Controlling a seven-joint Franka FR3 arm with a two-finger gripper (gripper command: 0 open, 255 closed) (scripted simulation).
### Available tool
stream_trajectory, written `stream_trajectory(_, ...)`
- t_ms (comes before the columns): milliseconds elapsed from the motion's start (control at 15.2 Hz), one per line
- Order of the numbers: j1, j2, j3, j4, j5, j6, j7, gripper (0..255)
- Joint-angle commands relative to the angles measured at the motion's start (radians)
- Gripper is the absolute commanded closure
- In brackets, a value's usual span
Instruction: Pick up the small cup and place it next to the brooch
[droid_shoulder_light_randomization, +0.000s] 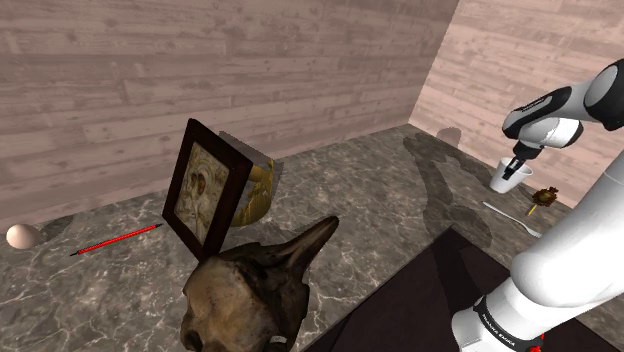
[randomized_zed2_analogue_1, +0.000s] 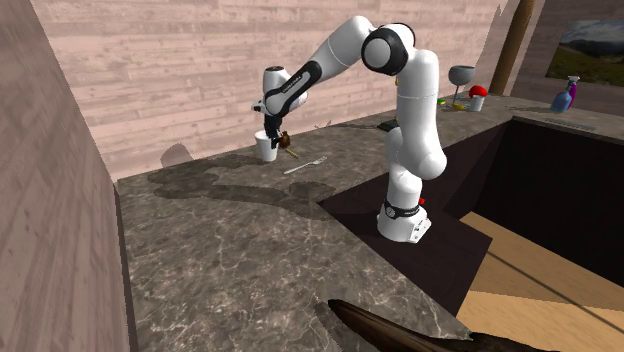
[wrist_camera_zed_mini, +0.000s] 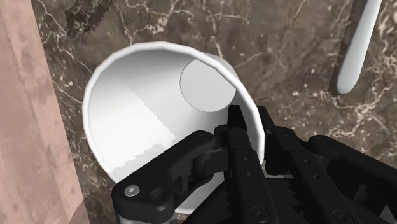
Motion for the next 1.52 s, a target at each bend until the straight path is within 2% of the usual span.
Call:
stream_trajectory(0,-0.005,0.02,0.006,-0.006,0.02,0.022,-0.011,255)
stream_trajectory(462,-0.006,0.02,0.006,-0.006,0.02,0.022,-0.011,255)
stream_trajectory(528,-0.006,0.02,0.006,-0.006,0.02,0.022,-0.011,0)
stream_trajectory(858,-0.006,0.02,0.006,-0.007,0.02,0.022,-0.011,0)
stream_trajectory(1122,0.036,-0.104,-0.016,0.014,-0.105,-0.092,0.076,0)
stream_trajectory(1452,0.034,-0.105,-0.014,0.014,-0.105,-0.092,0.076,0)
